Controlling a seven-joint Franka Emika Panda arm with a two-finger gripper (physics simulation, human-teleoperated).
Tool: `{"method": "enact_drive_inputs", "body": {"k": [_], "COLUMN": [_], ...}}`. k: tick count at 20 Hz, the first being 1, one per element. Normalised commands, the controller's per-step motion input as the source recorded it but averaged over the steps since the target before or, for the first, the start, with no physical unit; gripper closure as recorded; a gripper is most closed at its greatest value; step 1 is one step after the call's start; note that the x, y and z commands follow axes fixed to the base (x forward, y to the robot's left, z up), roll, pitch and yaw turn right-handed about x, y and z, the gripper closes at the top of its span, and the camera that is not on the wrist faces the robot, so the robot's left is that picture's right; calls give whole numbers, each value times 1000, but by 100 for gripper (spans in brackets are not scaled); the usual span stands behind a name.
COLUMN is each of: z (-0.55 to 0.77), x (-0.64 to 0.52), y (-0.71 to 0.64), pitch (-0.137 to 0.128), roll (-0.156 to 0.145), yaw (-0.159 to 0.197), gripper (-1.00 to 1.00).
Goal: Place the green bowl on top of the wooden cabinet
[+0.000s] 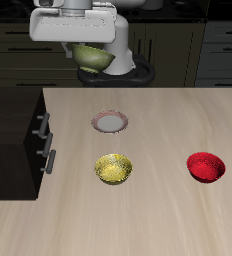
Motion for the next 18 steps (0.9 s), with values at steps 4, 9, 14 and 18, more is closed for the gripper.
{"method": "enact_drive_inputs", "body": {"k": [4,9,14,18], "z": [-54,-50,16,-2], "x": [79,89,26,61], "y": [-331,-200,-170,-184], "pitch": [7,6,-10,12], "roll": [-27,-35,-4,-3], "yaw": [-12,24,15,2], "gripper": [100,100,100,100]}}
